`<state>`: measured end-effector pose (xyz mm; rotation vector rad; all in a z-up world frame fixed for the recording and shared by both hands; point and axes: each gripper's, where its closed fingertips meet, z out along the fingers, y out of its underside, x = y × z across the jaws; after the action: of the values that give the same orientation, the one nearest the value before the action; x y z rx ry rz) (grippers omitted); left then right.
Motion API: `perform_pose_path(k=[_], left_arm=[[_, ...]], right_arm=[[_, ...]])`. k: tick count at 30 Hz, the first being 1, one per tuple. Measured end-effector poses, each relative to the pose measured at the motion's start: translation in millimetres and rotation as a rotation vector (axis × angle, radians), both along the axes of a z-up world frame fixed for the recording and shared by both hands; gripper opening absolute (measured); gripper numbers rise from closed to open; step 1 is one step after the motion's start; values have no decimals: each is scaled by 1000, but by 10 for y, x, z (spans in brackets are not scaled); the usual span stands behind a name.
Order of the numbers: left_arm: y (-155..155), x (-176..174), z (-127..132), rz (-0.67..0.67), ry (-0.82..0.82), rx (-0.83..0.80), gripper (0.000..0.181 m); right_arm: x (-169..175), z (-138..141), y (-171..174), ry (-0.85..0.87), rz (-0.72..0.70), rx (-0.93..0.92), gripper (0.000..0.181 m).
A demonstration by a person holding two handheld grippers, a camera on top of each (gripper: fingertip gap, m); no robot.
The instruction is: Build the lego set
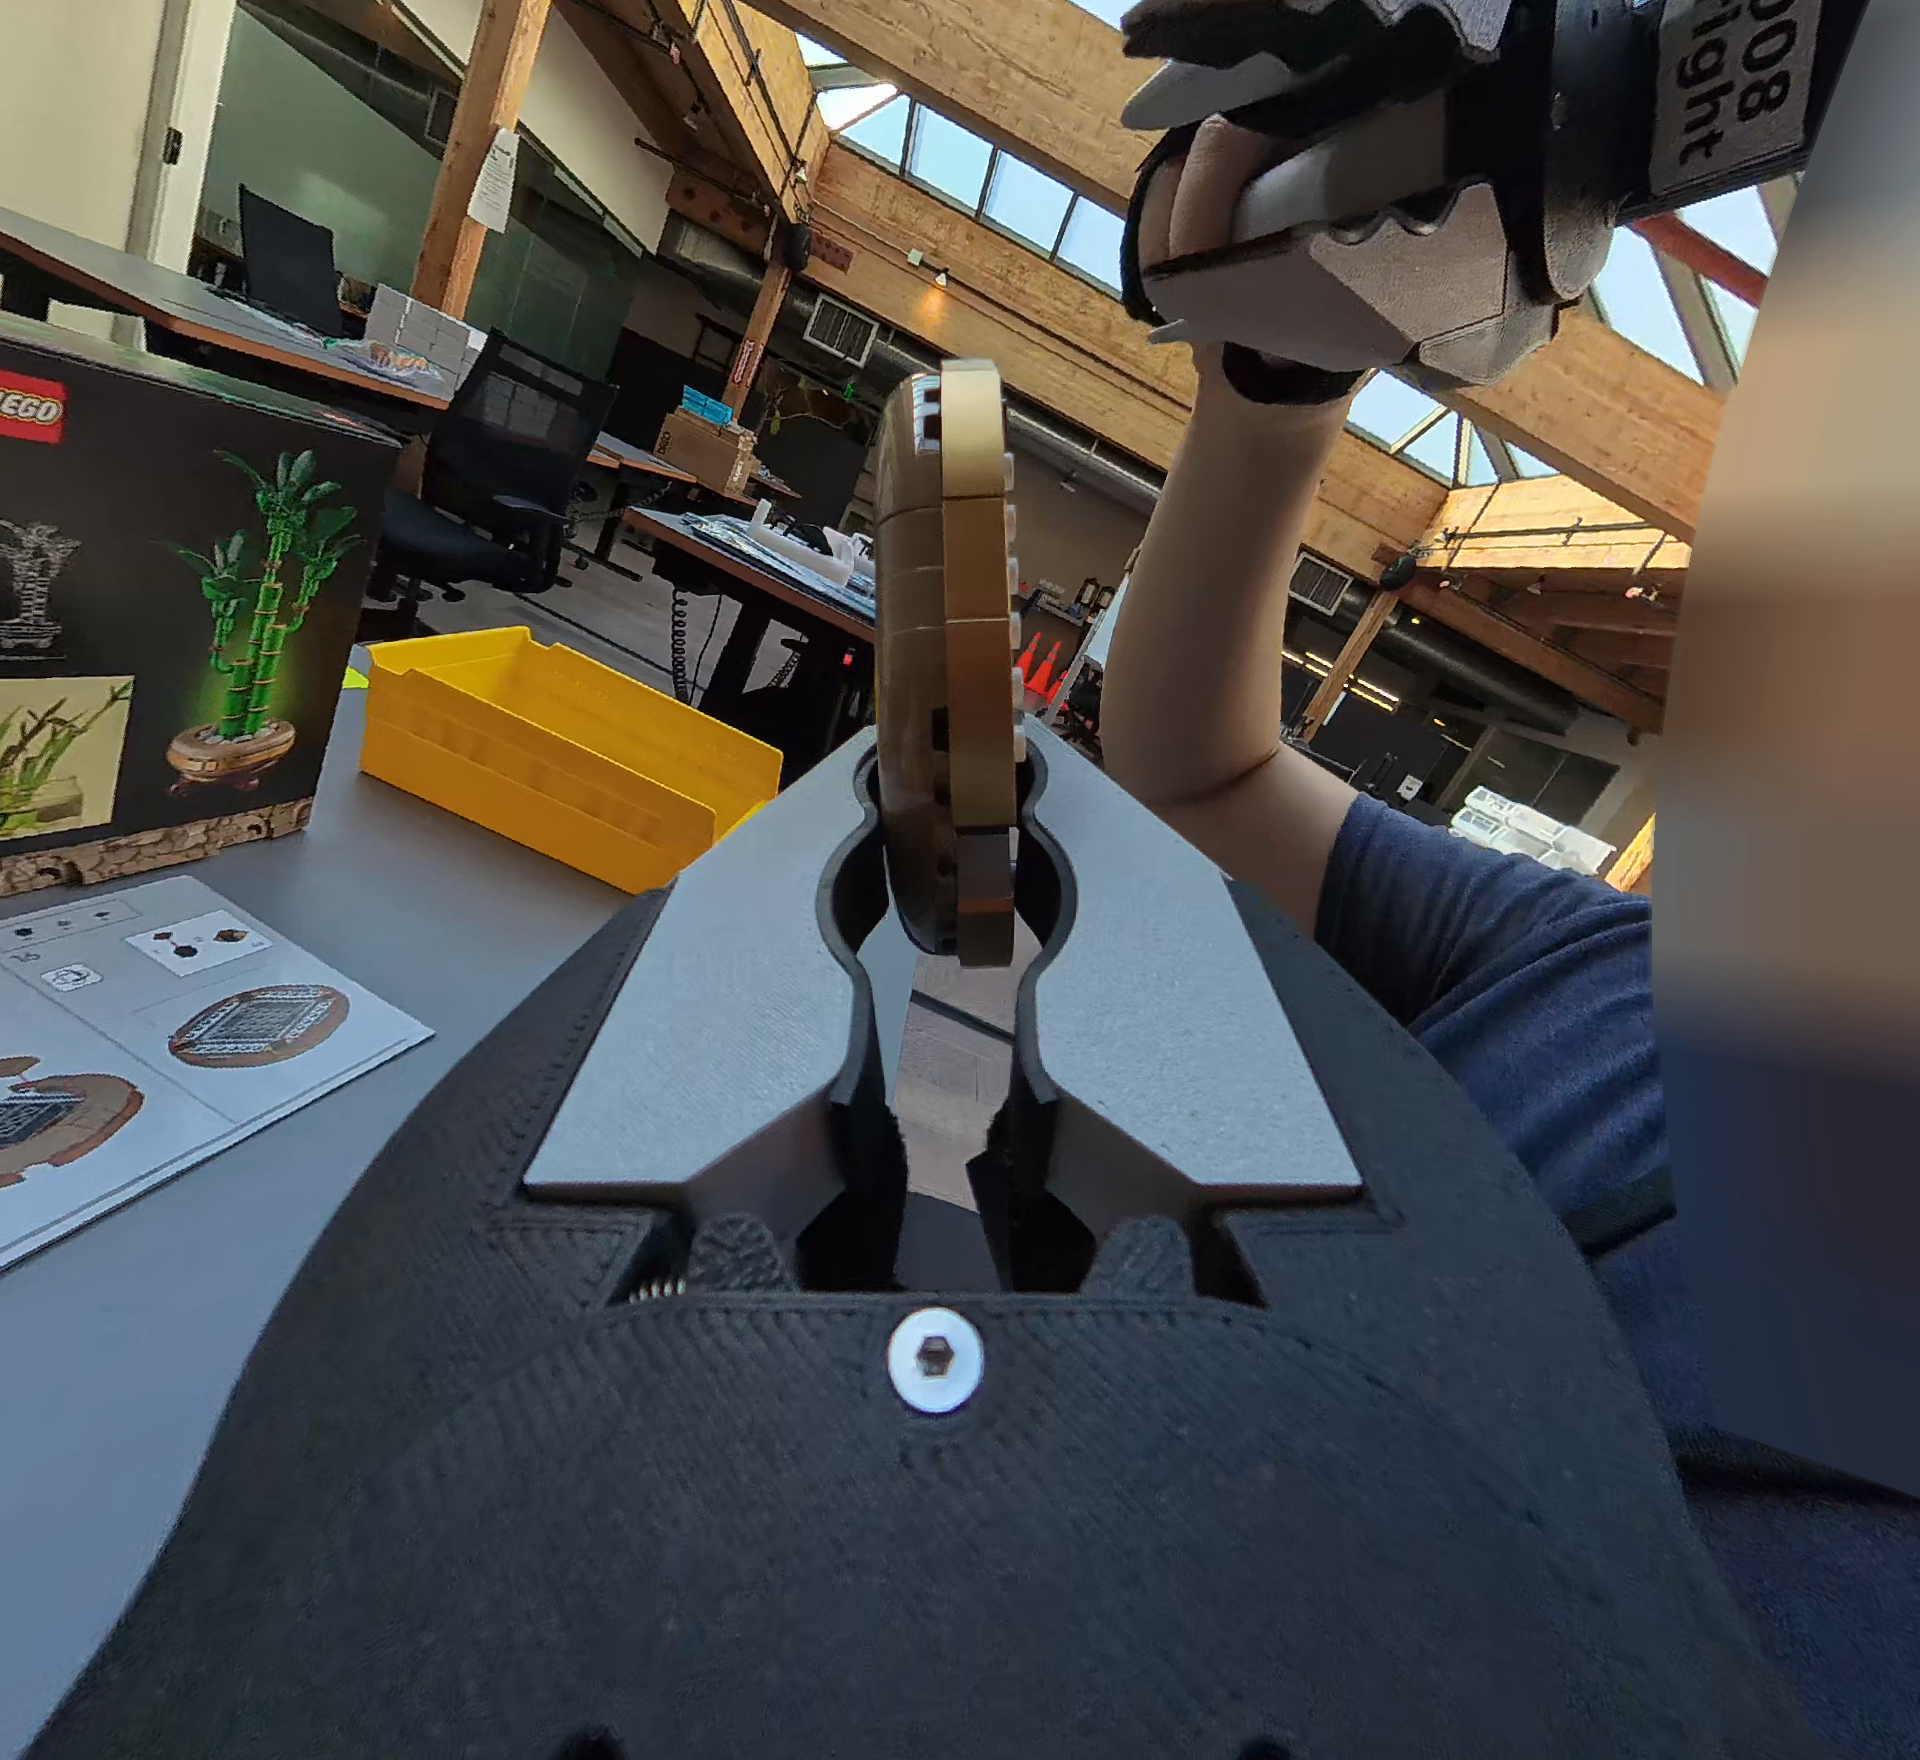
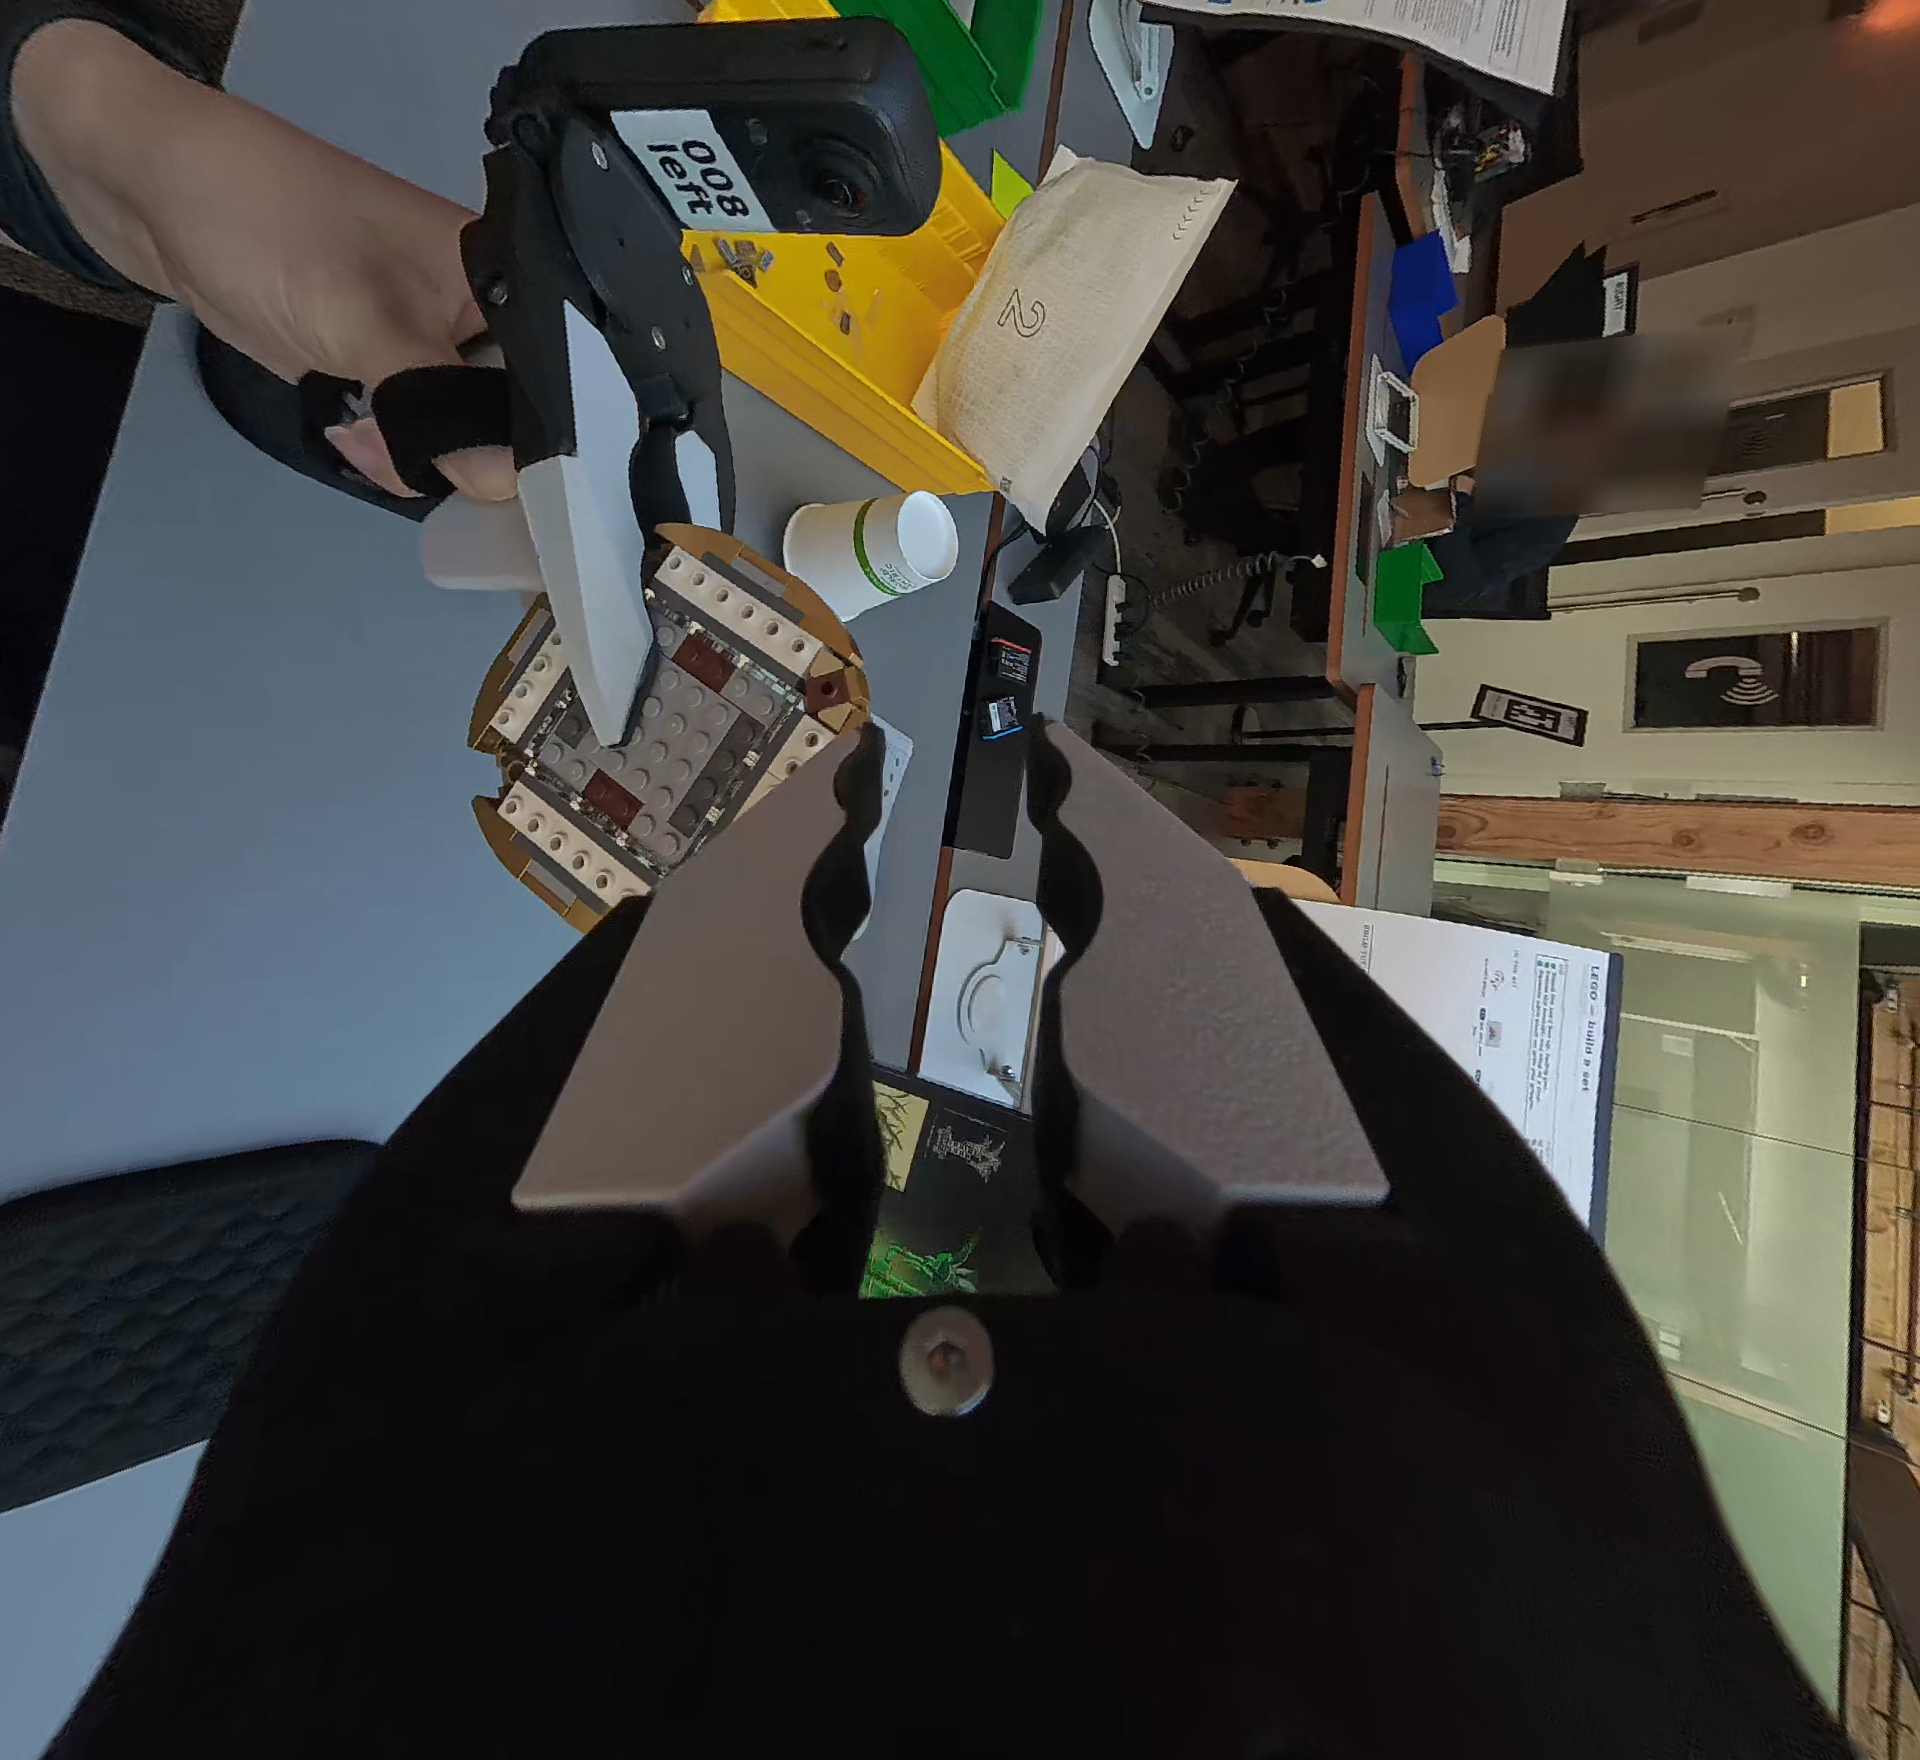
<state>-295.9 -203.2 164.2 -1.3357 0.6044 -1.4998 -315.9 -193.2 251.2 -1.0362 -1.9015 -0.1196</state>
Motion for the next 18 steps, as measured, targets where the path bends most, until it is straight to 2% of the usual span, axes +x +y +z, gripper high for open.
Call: perform_pose_path(k=[9, 18], left_arm=[[48, -66, 25, 19, -46, -8, 17], [95, -45, 5, 103, 8, 30, 17]], right_arm=[[-19, -108, 70, -60, -12, 50, 24], [-144, -311, -27, -76, 60, 133, 21]])
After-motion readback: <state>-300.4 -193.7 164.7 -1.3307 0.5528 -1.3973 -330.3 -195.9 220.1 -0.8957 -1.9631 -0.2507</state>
